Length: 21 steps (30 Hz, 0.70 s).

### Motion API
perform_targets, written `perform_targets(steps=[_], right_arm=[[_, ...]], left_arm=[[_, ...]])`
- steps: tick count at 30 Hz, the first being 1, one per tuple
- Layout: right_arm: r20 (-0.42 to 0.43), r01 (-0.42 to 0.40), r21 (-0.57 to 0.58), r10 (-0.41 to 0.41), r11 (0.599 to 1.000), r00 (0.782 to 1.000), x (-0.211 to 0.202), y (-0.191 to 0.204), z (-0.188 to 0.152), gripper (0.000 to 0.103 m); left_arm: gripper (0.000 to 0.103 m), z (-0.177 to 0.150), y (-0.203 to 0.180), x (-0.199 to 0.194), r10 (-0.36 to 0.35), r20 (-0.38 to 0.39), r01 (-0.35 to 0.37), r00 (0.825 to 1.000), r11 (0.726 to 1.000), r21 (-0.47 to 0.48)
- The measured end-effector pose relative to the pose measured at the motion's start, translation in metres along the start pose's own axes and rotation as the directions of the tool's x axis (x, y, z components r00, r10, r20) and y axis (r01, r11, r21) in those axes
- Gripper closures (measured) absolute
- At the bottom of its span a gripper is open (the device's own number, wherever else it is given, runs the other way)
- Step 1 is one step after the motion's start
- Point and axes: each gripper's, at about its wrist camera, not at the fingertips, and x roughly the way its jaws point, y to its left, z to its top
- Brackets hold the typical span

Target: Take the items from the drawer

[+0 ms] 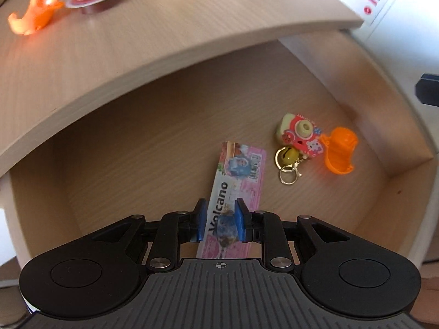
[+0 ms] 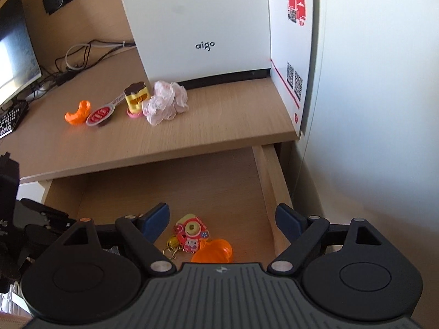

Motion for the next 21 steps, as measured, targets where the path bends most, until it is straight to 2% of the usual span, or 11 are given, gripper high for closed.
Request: perform_targets(steps=[4,14,16,19,21], right_arm=[[-0.014,-0.018,-0.031,0.017,0.999,1.000,0.002,0.006,-0.003,0.018],[-0.048,-0.018,-0.043,0.016,0.999,0.999,0.008,0.005,-0.010,0.018],[-0.054,-0.018,-0.047,0.015,0.999,0.998,0.009,0.005,-0.011,0.018],[-0.061,-0.019,-0.048,0.016,0.999,0.998,0.010,0.005,-0.013,0.018],[-0.064,-0.020,-0.051,0.017,0.999,0.998,0.012,0.006,-0.013,0.018]], left_arm=[[0.078,0.001,-0.016,0.005,0.033,0.004,-0.034,0.999,0.997,0.070],[0.077,0.002,-0.021,0.005,0.021,-0.001,-0.020,1.000,0.997,0.077],[0.075,0.002,-0.022,0.005,0.009,0.000,-0.009,1.000,0.997,0.082],[0.054,0.000,-0.029,0.007,-0.014,0.001,0.013,1.000,0.992,0.128],[0.036,-0.002,-0.036,0.009,-0.026,0.002,0.025,1.000,0.983,0.182]])
